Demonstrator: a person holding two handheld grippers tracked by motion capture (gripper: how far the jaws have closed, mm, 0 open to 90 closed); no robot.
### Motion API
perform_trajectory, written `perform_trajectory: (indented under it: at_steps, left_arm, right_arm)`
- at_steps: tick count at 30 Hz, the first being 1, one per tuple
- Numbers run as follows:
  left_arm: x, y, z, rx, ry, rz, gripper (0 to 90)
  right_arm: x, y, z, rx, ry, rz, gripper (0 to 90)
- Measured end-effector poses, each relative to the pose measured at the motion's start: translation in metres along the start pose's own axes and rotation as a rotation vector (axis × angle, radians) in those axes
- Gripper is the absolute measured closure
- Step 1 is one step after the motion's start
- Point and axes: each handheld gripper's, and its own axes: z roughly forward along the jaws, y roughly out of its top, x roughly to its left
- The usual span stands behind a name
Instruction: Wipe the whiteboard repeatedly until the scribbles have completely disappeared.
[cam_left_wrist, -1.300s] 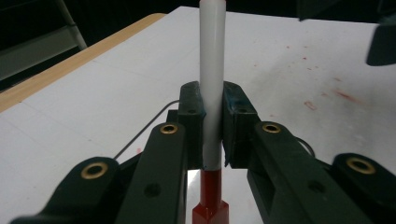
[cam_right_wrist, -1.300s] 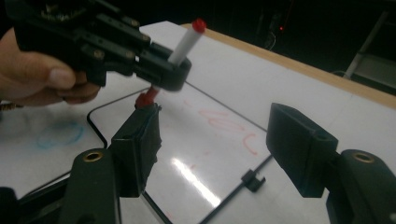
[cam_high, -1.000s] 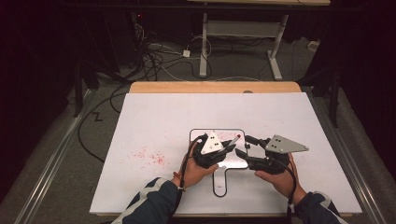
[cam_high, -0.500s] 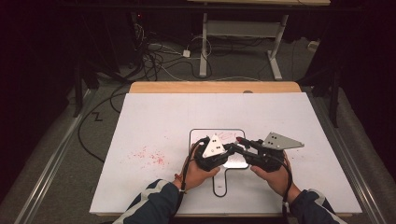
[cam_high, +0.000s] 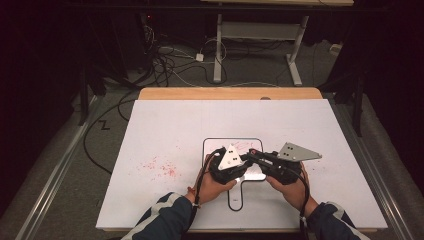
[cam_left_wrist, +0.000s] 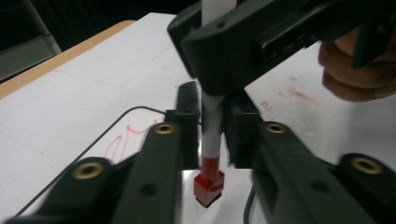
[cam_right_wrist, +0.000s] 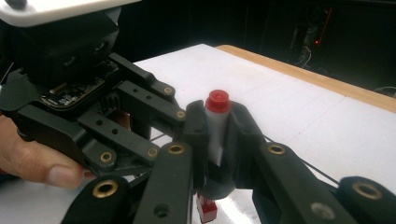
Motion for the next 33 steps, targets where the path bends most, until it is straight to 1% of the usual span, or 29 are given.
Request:
perform_trajectory:
  at_steps: [1, 2, 3, 4, 5, 6, 7, 8, 9, 10, 11, 13, 14, 15, 16, 17, 18, 20, 22, 23, 24, 26, 30, 31, 32, 33]
  left_arm:
    - [0.0, 0.0, -0.002, 0.012, 0.004, 0.005, 58.9]
    - [0.001, 0.0, -0.005, 0.026, 0.017, 0.012, 52.0]
    - [0.003, -0.001, -0.01, 0.036, 0.024, 0.02, 45.6]
    - [0.005, -0.002, -0.016, 0.042, 0.041, 0.025, 40.4]
    - [0.007, -0.004, -0.024, 0.051, 0.061, 0.032, 33.1]
    - [0.01, -0.007, -0.034, 0.064, 0.081, 0.044, 28.8]
    - [0.011, -0.01, -0.041, 0.068, 0.097, 0.05, 26.4]
    - [0.014, -0.015, -0.052, 0.068, 0.13, 0.044, 24.4]
    - [0.016, -0.018, -0.059, 0.068, 0.145, 0.034, 22.9]
    - [0.019, -0.024, -0.068, 0.071, 0.166, 0.02, 22.1]
    - [0.022, -0.031, -0.08, 0.085, 0.197, 0.014, 21.2]
    - [0.026, -0.044, -0.099, 0.093, 0.244, 0.004, 20.9]
    - [0.027, -0.051, -0.107, 0.097, 0.267, -0.01, 20.6]
    - [0.029, -0.058, -0.114, 0.113, 0.286, -0.02, 20.6]
    - [0.031, -0.065, -0.121, 0.132, 0.292, -0.025, 20.6]
    - [0.032, -0.07, -0.126, 0.138, 0.303, -0.031, 20.2]
    - [0.034, -0.078, -0.133, 0.143, 0.32, -0.05, 20.2]
    - [0.035, -0.088, -0.142, 0.146, 0.33, -0.076, 20.2]
    - [0.034, -0.094, -0.149, 0.149, 0.353, -0.068, 20.2]
    - [0.034, -0.096, -0.152, 0.146, 0.358, -0.077, 20.2]
    - [0.035, -0.098, -0.153, 0.142, 0.355, -0.094, 20.2]
    - [0.037, -0.1, -0.155, 0.149, 0.355, -0.082, 20.2]
    - [0.039, -0.103, -0.154, 0.155, 0.353, -0.091, 20.2]
    - [0.038, -0.103, -0.154, 0.162, 0.35, -0.104, 20.2]
    - [0.038, -0.104, -0.153, 0.163, 0.348, -0.107, 20.2]
    - [0.038, -0.104, -0.154, 0.158, 0.349, -0.097, 20.2]
  right_arm:
    - [-0.001, 0.001, -0.001, 0.0, -0.007, -0.003, 81.3]
    - [-0.002, 0.002, -0.001, -0.002, -0.01, -0.003, 81.3]
    - [-0.004, 0.003, -0.003, -0.007, -0.019, 0.0, 81.4]
    - [-0.006, 0.004, -0.004, -0.009, -0.034, 0.001, 81.4]
    - [-0.008, 0.005, -0.005, -0.011, -0.042, 0.002, 81.4]
    - [-0.011, 0.006, -0.005, -0.006, -0.048, 0.001, 81.4]
    - [-0.015, 0.007, -0.005, -0.002, -0.071, -0.009, 81.4]
    - [-0.017, 0.008, -0.005, 0.002, -0.085, -0.011, 81.4]
    - [-0.022, 0.008, -0.004, 0.004, -0.101, -0.015, 81.4]
    - [-0.025, 0.008, -0.002, 0.007, -0.113, -0.012, 81.4]
    - [-0.028, 0.009, -0.001, 0.014, -0.13, -0.007, 81.4]
    - [-0.036, 0.01, 0.003, 0.02, -0.158, 0.002, 81.4]
    - [-0.039, 0.01, 0.005, 0.027, -0.167, 0.008, 81.5]
    - [-0.042, 0.011, 0.007, 0.032, -0.176, 0.004, 81.5]
    - [-0.045, 0.011, 0.009, 0.04, -0.187, 0.013, 81.5]
    - [-0.048, 0.012, 0.011, 0.05, -0.2, 0.021, 81.5]
    - [-0.05, 0.012, 0.012, 0.053, -0.209, 0.024, 81.5]
    - [-0.054, 0.011, 0.014, 0.062, -0.227, 0.042, 81.5]
    - [-0.057, 0.011, 0.014, 0.077, -0.245, 0.055, 81.6]
    - [-0.058, 0.011, 0.014, 0.079, -0.249, 0.057, 81.5]
    - [-0.059, 0.011, 0.013, 0.084, -0.256, 0.064, 81.5]
    - [-0.061, 0.011, 0.013, 0.086, -0.261, 0.065, 81.5]
    - [-0.062, 0.012, 0.015, 0.096, -0.258, 0.054, 81.5]
    - [-0.061, 0.012, 0.015, 0.102, -0.261, 0.052, 81.5]
    - [-0.062, 0.012, 0.016, 0.106, -0.264, 0.046, 81.5]
    - [-0.062, 0.012, 0.016, 0.107, -0.263, 0.05, 81.5]
